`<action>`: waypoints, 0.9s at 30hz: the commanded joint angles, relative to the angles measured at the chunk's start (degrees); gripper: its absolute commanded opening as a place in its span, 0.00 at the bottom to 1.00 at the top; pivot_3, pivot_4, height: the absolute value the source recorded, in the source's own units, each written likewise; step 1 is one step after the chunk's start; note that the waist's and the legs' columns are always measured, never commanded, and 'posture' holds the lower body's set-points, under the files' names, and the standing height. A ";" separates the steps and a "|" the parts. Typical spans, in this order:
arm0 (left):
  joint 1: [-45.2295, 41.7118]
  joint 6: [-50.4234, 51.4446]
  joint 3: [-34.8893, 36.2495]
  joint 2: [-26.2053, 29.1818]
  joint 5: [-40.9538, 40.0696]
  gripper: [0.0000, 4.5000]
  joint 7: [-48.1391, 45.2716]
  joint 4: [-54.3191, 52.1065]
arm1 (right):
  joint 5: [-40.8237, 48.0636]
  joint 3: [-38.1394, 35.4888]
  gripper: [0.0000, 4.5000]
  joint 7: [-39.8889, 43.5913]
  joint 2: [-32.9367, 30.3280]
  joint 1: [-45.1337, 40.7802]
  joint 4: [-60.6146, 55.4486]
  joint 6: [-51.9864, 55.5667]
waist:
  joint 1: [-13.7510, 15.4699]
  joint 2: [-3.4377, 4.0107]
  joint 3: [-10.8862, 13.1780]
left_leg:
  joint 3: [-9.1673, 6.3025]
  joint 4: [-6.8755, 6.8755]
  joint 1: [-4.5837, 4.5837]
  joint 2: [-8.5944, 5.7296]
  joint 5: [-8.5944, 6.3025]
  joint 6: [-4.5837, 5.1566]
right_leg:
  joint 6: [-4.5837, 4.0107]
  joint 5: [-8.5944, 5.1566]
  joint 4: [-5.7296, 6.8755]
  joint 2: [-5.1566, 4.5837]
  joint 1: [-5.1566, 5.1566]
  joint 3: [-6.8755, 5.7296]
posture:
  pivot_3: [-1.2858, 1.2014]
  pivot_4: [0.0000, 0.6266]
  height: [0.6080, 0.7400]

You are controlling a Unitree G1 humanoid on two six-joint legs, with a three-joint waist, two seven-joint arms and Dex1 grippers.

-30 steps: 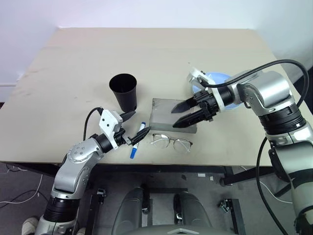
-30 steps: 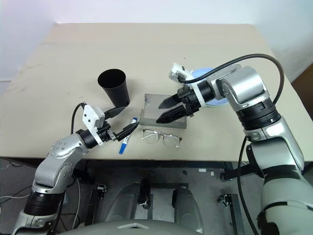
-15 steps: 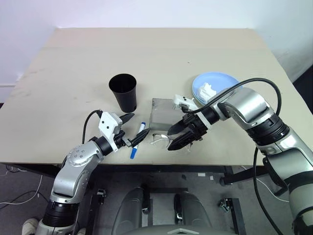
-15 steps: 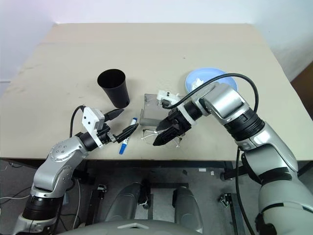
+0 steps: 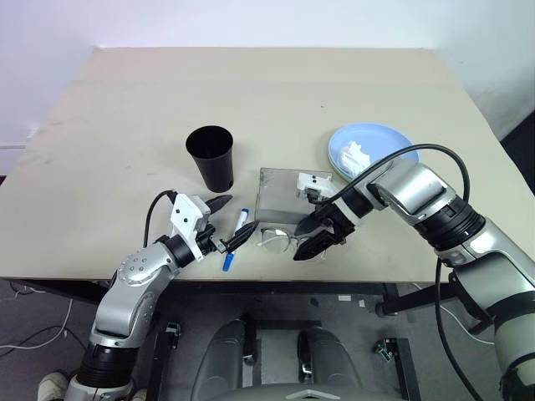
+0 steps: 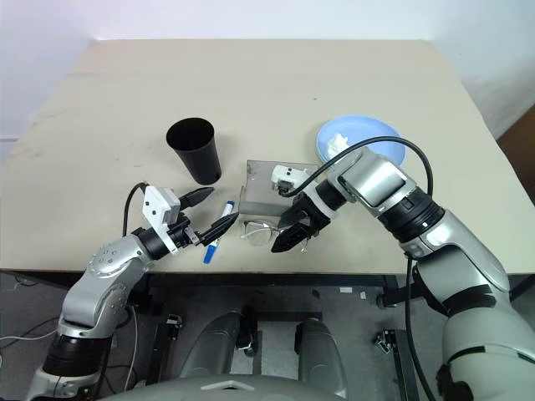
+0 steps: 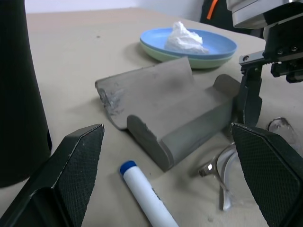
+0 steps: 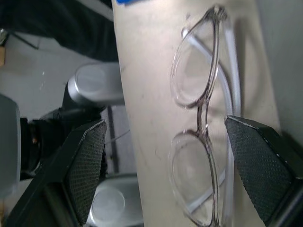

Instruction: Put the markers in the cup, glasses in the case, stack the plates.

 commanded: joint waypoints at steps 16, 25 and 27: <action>0.57 -2.53 -0.27 -1.30 0.77 1.00 -1.14 0.43 | -2.72 0.63 0.25 0.21 2.86 -2.53 1.95 0.02 | 0.03 0.00 0.00 | 0.03 -0.06 -0.01 0.00 -0.01 0.01 | 0.00 0.01 -0.02 -0.02 -0.06 0.00 | 0.52 0.24 0.90; -0.23 -0.44 -0.37 -1.17 0.55 1.00 -0.18 -1.41 | -2.62 -0.74 0.01 0.36 3.30 -2.88 1.51 0.41 | 0.00 0.00 0.00 | 0.04 -0.07 -0.01 0.00 -0.01 0.01 | 0.00 0.01 -0.02 -0.02 -0.07 0.00 | 0.52 0.24 0.90; -0.26 -0.41 -0.21 -1.15 0.52 1.00 -0.23 -1.23 | -2.52 -1.08 0.01 1.08 2.32 -2.56 0.01 -0.77 | 0.01 0.00 0.00 | 0.04 -0.08 -0.01 0.00 -0.01 0.01 | 0.00 0.01 -0.02 -0.02 -0.07 0.01 | 0.52 0.24 0.90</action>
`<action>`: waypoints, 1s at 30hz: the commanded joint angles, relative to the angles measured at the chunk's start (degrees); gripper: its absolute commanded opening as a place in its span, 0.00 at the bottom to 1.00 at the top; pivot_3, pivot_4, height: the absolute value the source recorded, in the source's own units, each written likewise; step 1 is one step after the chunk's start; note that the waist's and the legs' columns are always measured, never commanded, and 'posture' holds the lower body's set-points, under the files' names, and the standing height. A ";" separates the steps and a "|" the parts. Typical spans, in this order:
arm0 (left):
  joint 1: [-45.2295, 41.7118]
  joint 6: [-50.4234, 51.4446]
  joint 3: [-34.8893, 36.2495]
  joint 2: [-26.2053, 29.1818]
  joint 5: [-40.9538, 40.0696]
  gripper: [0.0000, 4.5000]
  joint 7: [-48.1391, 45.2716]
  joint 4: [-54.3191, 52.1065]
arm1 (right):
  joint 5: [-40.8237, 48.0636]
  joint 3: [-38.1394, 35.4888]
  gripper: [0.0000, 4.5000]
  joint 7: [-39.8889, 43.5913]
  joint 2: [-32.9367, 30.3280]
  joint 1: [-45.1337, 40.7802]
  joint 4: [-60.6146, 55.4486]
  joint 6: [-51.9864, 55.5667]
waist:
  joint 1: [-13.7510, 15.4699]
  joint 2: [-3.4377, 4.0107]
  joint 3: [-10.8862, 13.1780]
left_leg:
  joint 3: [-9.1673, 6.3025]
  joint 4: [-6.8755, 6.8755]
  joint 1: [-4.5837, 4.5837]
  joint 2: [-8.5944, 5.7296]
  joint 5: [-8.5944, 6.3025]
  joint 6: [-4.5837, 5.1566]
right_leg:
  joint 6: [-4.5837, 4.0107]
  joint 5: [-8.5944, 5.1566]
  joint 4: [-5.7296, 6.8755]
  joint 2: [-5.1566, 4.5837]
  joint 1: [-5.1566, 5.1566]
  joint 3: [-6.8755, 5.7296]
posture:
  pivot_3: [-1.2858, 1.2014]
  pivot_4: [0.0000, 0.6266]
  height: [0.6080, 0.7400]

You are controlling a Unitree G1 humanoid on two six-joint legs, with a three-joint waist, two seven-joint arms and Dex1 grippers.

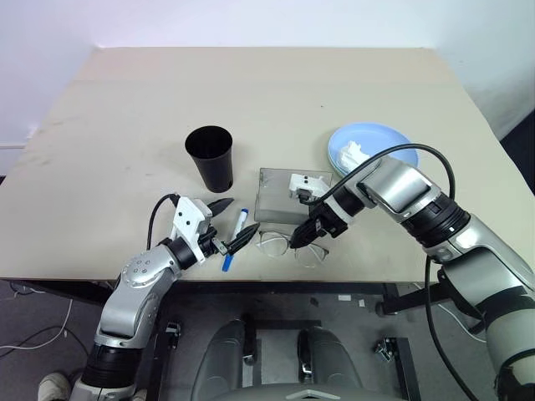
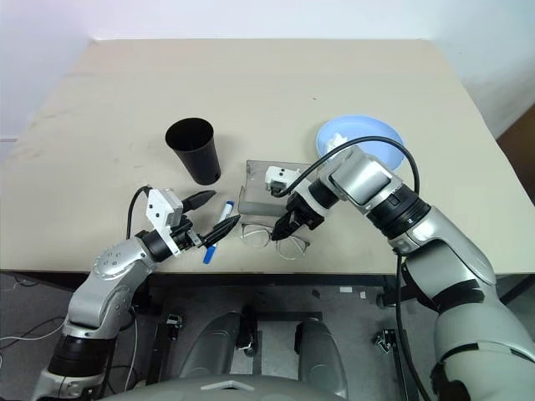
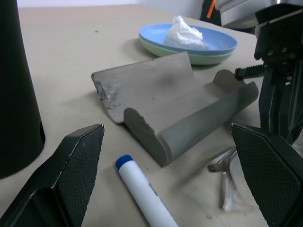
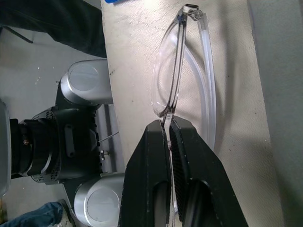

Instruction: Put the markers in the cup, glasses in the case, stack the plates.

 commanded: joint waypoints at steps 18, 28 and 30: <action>1.31 2.33 1.41 0.64 -0.79 1.00 2.66 -5.69 | -5.35 -9.59 0.01 7.00 2.44 -13.35 18.71 -28.20 | 0.00 -0.01 0.00 | 0.02 -0.02 -0.01 0.00 0.00 0.00 | 0.15 0.09 -0.03 0.01 -0.02 -0.01 | 0.52 0.24 0.90; 3.59 0.29 2.41 0.84 -0.38 1.00 2.74 -4.99 | -15.38 -9.04 0.01 8.61 9.22 -16.77 38.85 -45.20 | -0.12 0.00 0.00 | 0.03 -0.02 -0.01 0.00 0.00 0.00 | 0.21 0.13 -0.03 0.02 -0.01 -0.02 | 0.52 0.24 0.90; 4.02 -0.12 2.58 0.77 -0.31 1.00 2.69 -4.78 | -17.02 -9.10 0.01 9.05 9.91 -17.04 41.48 -46.71 | -0.13 0.00 0.00 | 0.04 -0.03 -0.01 0.00 0.00 0.00 | 0.21 0.13 -0.03 0.02 -0.02 -0.02 | 0.52 0.24 0.90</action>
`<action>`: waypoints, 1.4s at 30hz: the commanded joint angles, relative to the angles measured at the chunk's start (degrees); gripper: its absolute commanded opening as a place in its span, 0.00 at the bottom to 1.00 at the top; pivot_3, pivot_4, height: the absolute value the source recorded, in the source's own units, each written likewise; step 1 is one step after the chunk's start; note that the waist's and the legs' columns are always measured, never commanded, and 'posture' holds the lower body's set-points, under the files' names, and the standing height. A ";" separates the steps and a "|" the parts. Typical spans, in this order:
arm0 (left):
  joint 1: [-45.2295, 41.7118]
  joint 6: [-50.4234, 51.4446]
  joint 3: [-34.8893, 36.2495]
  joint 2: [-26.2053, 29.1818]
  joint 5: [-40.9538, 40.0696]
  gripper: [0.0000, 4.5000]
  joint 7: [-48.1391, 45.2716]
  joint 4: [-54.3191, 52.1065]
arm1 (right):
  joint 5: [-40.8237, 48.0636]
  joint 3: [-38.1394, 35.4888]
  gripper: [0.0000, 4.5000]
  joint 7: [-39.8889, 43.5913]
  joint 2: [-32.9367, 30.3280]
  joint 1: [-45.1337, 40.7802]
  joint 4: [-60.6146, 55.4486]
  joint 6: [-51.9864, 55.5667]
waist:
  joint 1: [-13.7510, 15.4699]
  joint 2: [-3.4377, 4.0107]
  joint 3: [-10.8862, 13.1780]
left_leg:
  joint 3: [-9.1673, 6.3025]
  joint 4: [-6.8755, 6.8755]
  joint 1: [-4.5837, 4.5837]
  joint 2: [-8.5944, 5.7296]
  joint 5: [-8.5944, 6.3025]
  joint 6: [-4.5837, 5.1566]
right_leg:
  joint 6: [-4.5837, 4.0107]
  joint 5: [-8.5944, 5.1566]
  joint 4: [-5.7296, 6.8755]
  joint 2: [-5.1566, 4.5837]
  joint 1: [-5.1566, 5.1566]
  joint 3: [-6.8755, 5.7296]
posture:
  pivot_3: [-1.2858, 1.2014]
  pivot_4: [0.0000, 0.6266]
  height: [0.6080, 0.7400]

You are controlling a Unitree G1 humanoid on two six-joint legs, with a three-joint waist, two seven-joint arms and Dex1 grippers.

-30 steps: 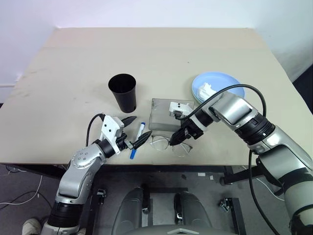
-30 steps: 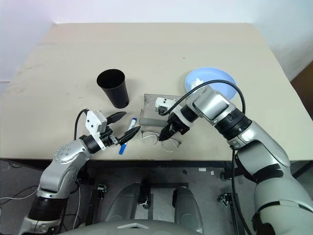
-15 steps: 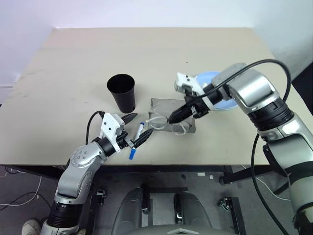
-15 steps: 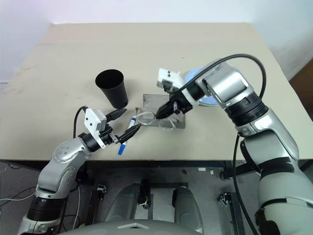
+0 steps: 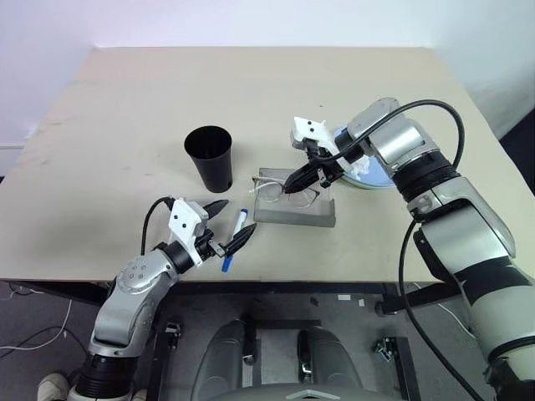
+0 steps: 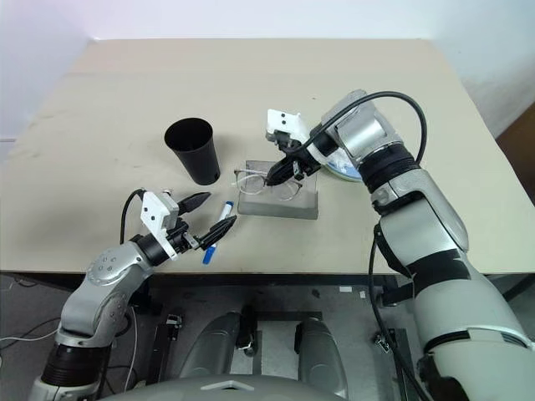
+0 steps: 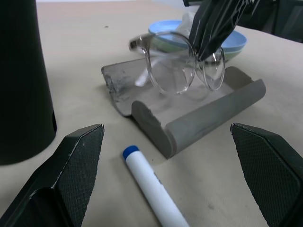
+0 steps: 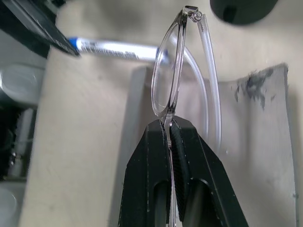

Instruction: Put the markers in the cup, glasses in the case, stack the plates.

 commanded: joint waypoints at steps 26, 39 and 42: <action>-1.17 5.83 0.57 -0.19 -1.49 1.00 4.75 -8.98 | -5.43 3.85 0.01 3.14 2.61 -1.16 9.85 -2.27 | 0.02 -0.01 -0.03 | 0.05 -0.26 0.11 -0.01 0.01 -0.04 | -0.07 0.04 0.01 0.01 -0.03 0.00 | 0.52 0.24 0.90; -0.96 1.95 1.26 0.02 -0.79 1.00 2.03 -3.69 | -3.91 4.79 0.17 3.14 2.03 -0.26 7.67 -0.78 | 0.04 -0.01 -0.03 | 0.05 -0.26 0.12 -0.01 0.01 -0.04 | -0.07 0.05 0.01 0.02 -0.04 0.00 | 0.52 0.24 0.90; -0.62 1.02 0.91 -0.06 -0.48 1.00 1.74 -3.07 | -4.00 4.15 0.38 3.14 1.85 -0.71 7.72 -0.75 | 0.01 -0.01 -0.03 | 0.08 -0.27 0.08 -0.01 0.01 -0.04 | -0.07 0.05 0.01 0.01 -0.09 0.02 | 0.52 0.24 0.90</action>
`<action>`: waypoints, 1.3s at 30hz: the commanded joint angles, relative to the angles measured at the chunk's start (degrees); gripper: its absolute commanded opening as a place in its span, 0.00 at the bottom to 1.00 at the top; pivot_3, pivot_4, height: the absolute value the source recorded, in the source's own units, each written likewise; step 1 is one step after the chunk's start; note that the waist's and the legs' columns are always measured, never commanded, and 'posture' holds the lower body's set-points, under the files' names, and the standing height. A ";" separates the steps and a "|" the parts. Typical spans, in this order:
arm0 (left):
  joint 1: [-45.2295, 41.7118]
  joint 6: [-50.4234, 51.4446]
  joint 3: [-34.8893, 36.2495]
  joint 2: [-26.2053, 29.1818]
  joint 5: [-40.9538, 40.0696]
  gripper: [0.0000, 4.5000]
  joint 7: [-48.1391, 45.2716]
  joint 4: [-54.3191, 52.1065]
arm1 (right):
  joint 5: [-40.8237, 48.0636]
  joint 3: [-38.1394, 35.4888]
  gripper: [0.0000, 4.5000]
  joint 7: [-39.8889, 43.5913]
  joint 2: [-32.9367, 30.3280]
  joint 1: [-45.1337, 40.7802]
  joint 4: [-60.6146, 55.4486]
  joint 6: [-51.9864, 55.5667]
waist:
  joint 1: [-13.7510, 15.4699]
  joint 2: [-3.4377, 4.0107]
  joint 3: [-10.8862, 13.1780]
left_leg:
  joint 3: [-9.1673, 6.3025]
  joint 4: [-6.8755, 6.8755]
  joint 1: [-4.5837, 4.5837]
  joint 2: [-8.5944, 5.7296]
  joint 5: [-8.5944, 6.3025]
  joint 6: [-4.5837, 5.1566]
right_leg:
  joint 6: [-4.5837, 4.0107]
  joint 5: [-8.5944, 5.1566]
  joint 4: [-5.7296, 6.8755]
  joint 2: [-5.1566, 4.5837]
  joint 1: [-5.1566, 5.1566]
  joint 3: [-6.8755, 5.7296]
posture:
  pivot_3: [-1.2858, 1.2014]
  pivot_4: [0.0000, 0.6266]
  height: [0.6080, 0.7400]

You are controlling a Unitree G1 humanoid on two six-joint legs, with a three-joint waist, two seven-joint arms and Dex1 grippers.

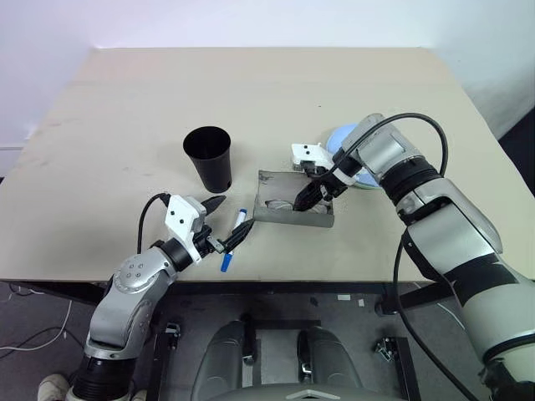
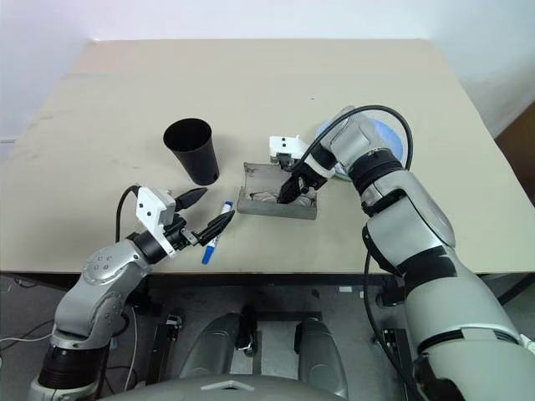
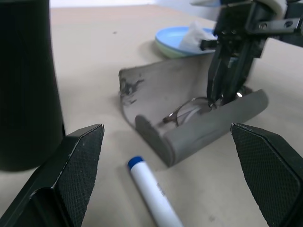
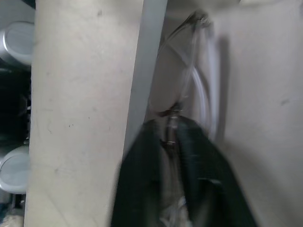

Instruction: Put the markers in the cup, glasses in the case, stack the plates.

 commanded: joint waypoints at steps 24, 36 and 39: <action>0.09 -1.68 -0.38 0.17 0.58 1.00 -0.69 -1.72 | 4.79 -15.20 0.80 -1.39 -0.49 -4.95 -1.89 5.14 | -0.05 0.01 0.01 | 0.02 0.00 -0.03 0.00 0.00 0.00 | 0.01 0.02 0.00 0.00 -0.02 0.02 | 0.52 0.24 0.90; 0.16 -0.87 0.45 0.88 0.34 1.00 -0.21 -2.46 | 9.21 -30.46 0.01 -20.77 -0.76 -2.22 -0.16 11.67 | -0.04 0.01 0.01 | 0.02 -0.02 -0.04 0.00 0.00 0.00 | -0.01 0.02 -0.01 -0.03 -0.02 0.02 | 0.52 0.24 0.90; -0.22 0.51 0.23 1.43 -0.16 1.00 -0.66 -3.03 | 8.10 -30.55 0.01 -23.49 -0.28 -1.73 2.67 8.18 | -0.05 0.01 0.01 | 0.02 -0.03 -0.04 0.00 0.00 0.00 | -0.02 0.02 -0.01 -0.02 -0.02 0.02 | 0.52 0.24 0.90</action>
